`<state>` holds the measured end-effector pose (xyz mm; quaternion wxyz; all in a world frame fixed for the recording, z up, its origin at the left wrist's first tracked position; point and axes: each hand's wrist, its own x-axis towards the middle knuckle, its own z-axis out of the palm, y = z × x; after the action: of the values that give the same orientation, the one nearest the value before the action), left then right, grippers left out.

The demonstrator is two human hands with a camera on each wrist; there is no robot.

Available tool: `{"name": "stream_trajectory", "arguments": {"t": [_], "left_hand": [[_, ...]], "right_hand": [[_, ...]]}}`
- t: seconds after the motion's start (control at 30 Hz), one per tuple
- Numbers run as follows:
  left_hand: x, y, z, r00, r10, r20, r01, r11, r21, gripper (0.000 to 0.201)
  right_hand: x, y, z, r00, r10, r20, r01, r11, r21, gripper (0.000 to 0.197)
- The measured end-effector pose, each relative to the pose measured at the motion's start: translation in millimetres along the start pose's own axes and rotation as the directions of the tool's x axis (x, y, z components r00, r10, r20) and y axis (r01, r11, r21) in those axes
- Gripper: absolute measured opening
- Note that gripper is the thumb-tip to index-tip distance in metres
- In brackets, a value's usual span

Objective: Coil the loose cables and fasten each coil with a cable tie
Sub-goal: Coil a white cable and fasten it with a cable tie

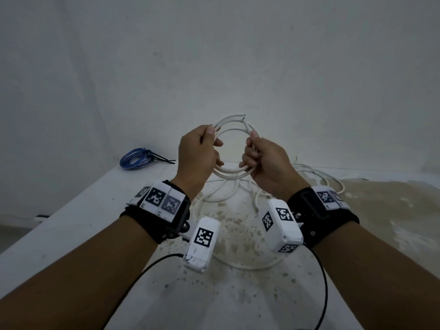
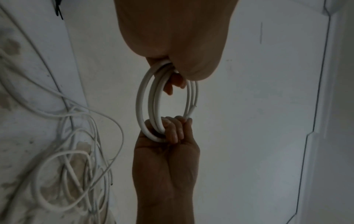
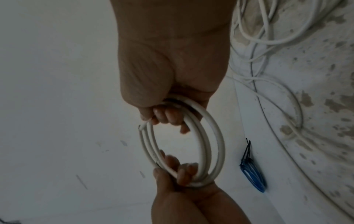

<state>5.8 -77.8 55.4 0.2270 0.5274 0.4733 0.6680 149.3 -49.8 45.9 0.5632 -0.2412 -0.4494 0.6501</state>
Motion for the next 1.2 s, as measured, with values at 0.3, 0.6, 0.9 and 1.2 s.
{"name": "stream_trajectory", "arguments": {"t": [0.3,0.6,0.9,1.2], "left_hand": [[0.2,-14.8,7.0,0.997,-0.060,-0.048,0.060,0.998,0.000,0.027],[9.4,-28.1,13.4,0.980,-0.159,-0.124,0.149,0.985,-0.083,0.026],[9.6,-33.5,15.6,0.972,-0.203,-0.120,0.187,0.974,-0.128,0.025],[-0.2,-25.1,13.6,0.995,-0.101,-0.019,0.102,0.994,0.047,0.025]], "right_hand": [[-0.8,19.1,0.9,0.985,-0.158,-0.066,0.136,0.955,-0.262,0.014],[4.1,21.6,3.9,0.965,-0.250,-0.077,0.207,0.910,-0.359,0.024],[3.1,21.6,-0.9,0.963,-0.261,-0.066,0.199,0.856,-0.476,0.018],[6.7,17.7,0.4,0.975,-0.129,-0.182,0.088,0.971,-0.221,0.018]]}}
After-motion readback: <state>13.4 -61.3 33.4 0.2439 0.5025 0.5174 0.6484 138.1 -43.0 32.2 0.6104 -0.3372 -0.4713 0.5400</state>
